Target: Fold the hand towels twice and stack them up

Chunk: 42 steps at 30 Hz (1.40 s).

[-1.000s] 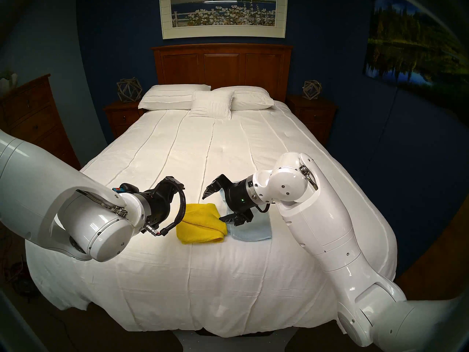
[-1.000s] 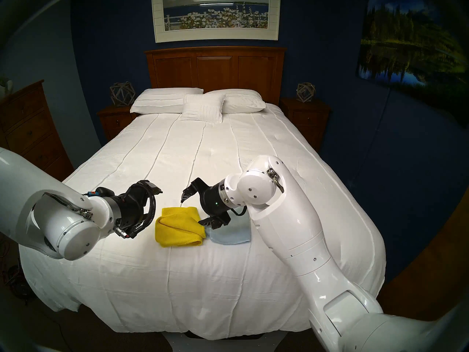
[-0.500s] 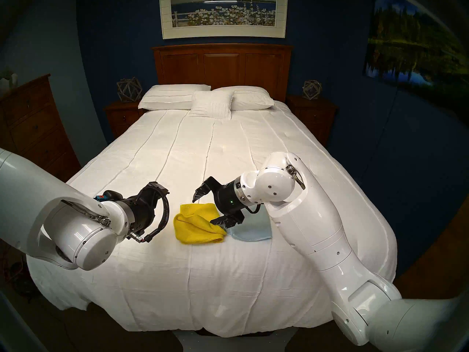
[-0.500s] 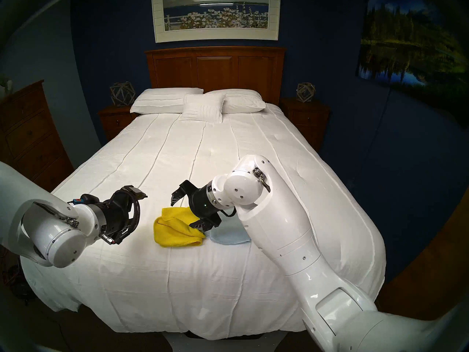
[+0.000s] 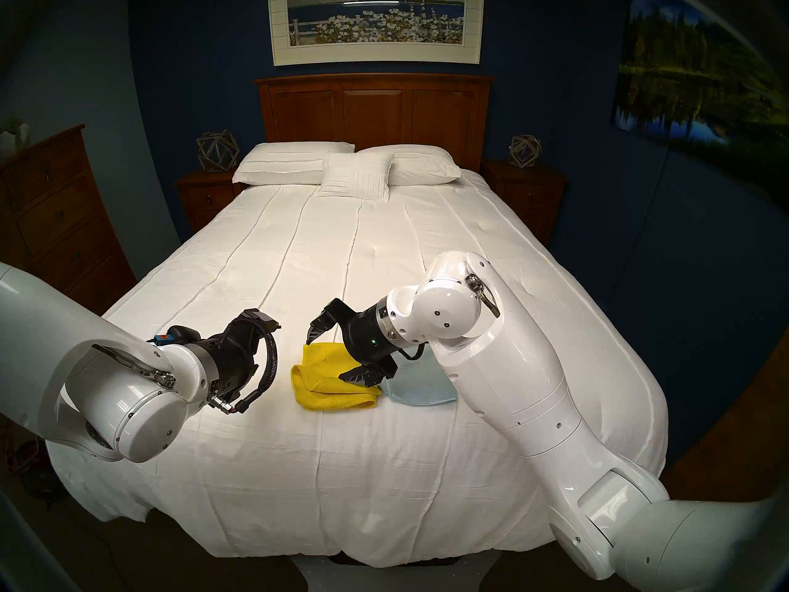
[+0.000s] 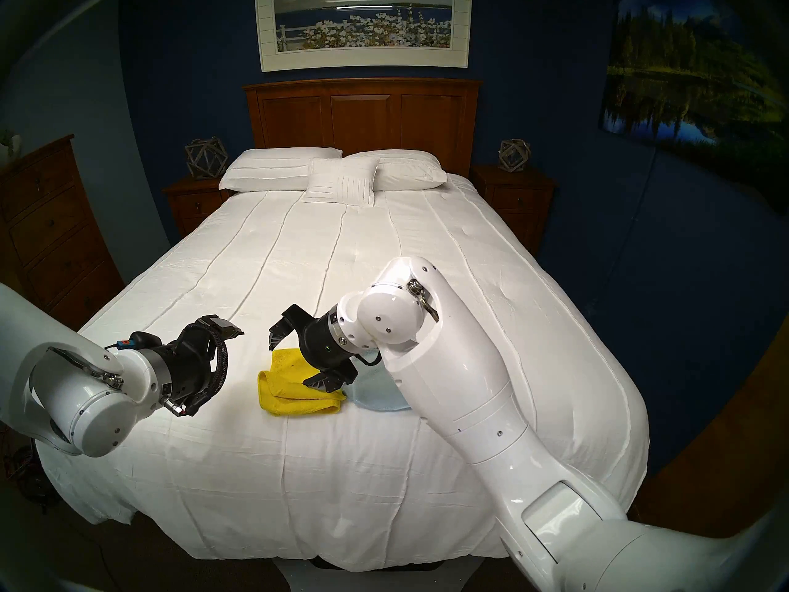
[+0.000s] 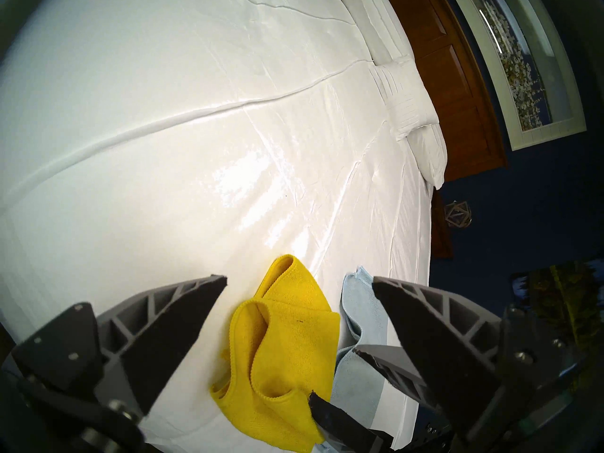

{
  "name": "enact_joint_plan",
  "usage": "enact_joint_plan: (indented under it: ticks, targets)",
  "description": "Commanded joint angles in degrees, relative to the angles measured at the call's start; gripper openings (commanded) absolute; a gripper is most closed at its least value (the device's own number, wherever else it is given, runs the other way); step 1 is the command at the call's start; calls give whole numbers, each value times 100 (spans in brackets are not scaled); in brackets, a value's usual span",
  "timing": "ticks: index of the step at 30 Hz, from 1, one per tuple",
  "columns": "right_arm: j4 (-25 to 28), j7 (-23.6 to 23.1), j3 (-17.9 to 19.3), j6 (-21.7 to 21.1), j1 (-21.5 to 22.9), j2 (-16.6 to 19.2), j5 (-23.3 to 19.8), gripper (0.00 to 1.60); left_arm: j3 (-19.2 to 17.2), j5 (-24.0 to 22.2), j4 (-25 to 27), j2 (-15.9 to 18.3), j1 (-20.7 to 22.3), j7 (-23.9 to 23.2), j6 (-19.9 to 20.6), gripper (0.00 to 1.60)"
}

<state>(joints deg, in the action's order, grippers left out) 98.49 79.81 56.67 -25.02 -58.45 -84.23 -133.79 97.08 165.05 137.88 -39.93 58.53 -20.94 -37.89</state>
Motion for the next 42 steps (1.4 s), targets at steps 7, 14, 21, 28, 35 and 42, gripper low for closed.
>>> enact_joint_plan:
  ticks: [7,14,21,28,35,42]
  targets:
    - [805,264,761,338,-147,616,-51,160,-258,-5,-130,-9,-63,-119,111,160]
    - [1402,519,1233,356,-691,1216,-246,160,-584,-5,-194,-121,-128,-50,207,160]
    - [1950,519,1745,100,-1254,1767,-261,160,-829,-5,-237,-203,-273,1,254,160]
    - [2078,273,1833,-216,-1753,2257,19,160,-982,-12,-311,-251,-410,35,279,160]
    - [2246,-477,1824,-488,-2233,2450,752,160,-1188,-55,-355,-318,-547,89,249,160]
    - [2258,-941,1853,-543,-2462,2434,1324,160,-1315,-131,-372,-339,-641,151,138,160]
